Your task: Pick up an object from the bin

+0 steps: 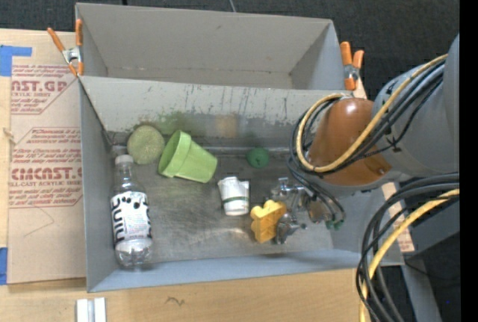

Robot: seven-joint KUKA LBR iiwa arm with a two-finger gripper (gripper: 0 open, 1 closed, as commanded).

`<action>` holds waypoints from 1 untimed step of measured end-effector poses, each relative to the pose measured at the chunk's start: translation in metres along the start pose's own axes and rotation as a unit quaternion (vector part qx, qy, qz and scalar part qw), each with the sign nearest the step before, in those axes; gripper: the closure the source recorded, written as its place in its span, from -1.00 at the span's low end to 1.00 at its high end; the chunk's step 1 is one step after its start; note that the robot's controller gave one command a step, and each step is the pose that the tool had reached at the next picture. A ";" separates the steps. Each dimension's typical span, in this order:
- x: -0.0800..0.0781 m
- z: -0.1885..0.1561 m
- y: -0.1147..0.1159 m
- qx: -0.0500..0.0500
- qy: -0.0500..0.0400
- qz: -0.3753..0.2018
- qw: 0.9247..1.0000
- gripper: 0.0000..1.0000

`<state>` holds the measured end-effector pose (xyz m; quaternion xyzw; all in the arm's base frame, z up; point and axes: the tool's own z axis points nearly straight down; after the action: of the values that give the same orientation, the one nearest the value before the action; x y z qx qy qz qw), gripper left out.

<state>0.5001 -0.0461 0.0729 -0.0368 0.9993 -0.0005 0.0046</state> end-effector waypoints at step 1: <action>0.000 0.000 0.000 0.000 0.000 0.000 1.000 1.00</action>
Offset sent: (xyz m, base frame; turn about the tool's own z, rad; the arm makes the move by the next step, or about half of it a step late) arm 0.0001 0.0000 0.0081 0.0000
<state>0.5004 -0.0460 0.0734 -0.0369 0.9993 -0.0004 0.0042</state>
